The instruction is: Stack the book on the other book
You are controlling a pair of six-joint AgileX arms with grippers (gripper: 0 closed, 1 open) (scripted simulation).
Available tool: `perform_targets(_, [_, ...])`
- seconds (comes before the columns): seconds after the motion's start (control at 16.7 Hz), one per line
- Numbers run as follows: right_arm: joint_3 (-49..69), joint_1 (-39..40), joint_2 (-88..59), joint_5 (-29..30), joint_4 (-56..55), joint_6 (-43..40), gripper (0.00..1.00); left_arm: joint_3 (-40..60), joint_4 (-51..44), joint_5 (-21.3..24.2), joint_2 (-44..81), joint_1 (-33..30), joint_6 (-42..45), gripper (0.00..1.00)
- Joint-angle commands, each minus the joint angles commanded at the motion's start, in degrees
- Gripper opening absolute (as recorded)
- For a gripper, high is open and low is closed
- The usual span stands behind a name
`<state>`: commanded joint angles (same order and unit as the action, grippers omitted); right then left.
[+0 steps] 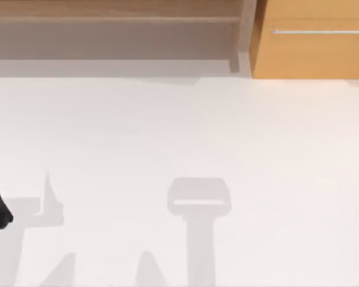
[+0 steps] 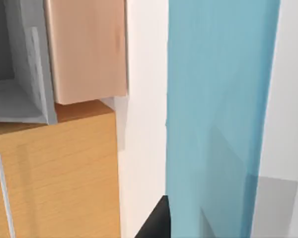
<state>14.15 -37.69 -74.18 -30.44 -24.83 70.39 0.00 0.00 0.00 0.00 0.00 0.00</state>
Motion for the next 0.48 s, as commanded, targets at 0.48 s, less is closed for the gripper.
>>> perform_targets(0.48, [0.0,0.0,0.0,0.0,0.0,0.0,1.00,0.0,0.0,0.0,0.0,0.0,0.0,1.00])
